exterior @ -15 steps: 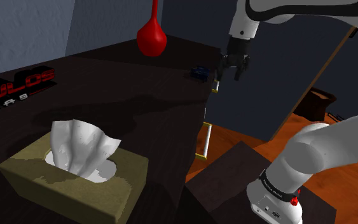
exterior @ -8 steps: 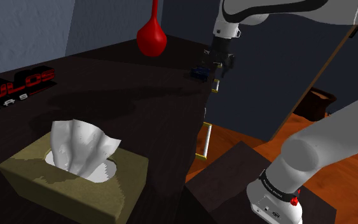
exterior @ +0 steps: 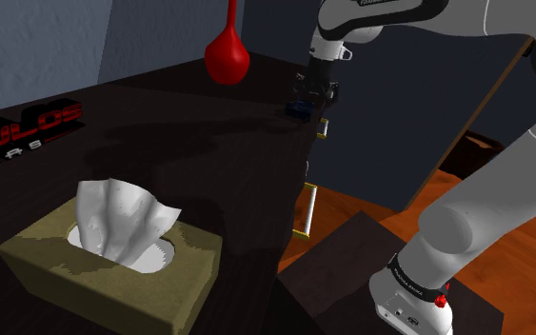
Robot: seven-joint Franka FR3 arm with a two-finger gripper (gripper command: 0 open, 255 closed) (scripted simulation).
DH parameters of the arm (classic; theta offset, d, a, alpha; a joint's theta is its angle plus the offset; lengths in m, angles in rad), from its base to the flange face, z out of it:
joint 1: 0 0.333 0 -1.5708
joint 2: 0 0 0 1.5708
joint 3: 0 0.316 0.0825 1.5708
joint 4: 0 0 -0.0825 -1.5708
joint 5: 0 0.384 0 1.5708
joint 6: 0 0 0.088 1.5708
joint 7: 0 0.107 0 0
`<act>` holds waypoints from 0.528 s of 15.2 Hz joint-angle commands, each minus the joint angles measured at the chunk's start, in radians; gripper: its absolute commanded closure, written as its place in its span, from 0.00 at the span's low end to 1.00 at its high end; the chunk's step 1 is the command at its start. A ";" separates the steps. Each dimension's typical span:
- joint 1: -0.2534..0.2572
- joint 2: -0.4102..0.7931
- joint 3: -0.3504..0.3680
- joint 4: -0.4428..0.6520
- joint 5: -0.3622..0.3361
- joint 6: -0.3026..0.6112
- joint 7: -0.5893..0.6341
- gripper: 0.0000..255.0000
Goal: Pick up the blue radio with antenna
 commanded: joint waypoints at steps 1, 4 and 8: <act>0.000 0.006 0.002 -0.019 -0.001 0.026 0.007 0.00; 0.001 0.013 0.003 -0.060 -0.002 0.074 0.008 0.00; 0.001 0.014 0.003 -0.058 -0.002 0.072 0.009 1.00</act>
